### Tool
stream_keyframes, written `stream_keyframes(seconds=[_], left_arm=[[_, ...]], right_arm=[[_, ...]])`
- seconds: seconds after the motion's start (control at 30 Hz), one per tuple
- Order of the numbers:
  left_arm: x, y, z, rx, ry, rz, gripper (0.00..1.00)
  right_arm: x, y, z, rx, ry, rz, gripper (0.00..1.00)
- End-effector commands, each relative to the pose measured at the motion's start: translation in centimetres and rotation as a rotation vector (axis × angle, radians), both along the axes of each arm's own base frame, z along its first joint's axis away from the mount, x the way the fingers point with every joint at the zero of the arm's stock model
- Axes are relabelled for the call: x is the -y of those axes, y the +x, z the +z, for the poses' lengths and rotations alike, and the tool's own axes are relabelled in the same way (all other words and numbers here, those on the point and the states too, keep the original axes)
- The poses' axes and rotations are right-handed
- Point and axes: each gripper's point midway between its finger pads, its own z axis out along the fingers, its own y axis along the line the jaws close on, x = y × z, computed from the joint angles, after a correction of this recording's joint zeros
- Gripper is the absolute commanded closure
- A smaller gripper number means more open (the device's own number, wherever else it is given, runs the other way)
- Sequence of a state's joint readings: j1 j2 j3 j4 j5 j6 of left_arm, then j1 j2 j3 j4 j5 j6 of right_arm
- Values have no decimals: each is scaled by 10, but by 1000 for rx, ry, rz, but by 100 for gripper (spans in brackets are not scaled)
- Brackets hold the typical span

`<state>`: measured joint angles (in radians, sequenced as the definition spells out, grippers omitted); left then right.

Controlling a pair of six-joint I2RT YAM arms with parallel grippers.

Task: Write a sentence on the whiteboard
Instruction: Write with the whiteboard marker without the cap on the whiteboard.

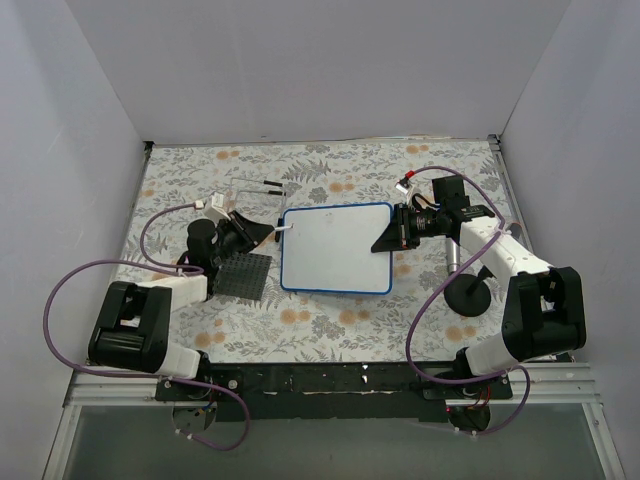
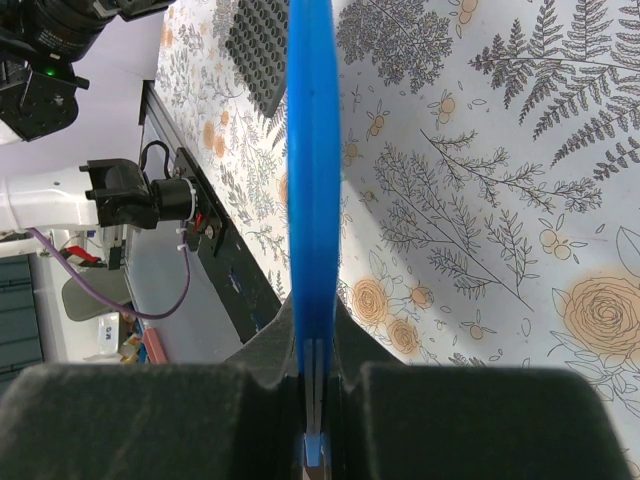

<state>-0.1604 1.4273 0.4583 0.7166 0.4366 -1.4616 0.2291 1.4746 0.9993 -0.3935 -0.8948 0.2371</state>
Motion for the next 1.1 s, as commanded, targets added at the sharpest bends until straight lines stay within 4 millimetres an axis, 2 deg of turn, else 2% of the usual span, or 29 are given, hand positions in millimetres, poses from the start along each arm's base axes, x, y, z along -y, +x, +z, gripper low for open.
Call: stream_keyframes(seconds=[0.0,0.43,0.67,0.77,0.87,1.0,1.07], left_arm=[[2,-17,-6,-20,17,-32,100],[3,-40,-20,-83,11,-62,100],[5,-42,-18,-89,9,-66,100],[4,-41,-12,-73,1,-60,100],[4,-37,4,-27,-20,-44,100],[1,-20,30,31,-26,-7,100],[1,-13,34,37,-24,5,100]], right_arm=[[3,4,-6,54,-35,7,99],[3,2,-5,53,-31,5,99],[3,2,-3,59,-28,4,99],[3,2,-2,64,-27,3,99],[3,1,-2,63,-26,4,99],[3,1,-2,62,-26,6,99],[3,1,-2,63,-26,6,99]])
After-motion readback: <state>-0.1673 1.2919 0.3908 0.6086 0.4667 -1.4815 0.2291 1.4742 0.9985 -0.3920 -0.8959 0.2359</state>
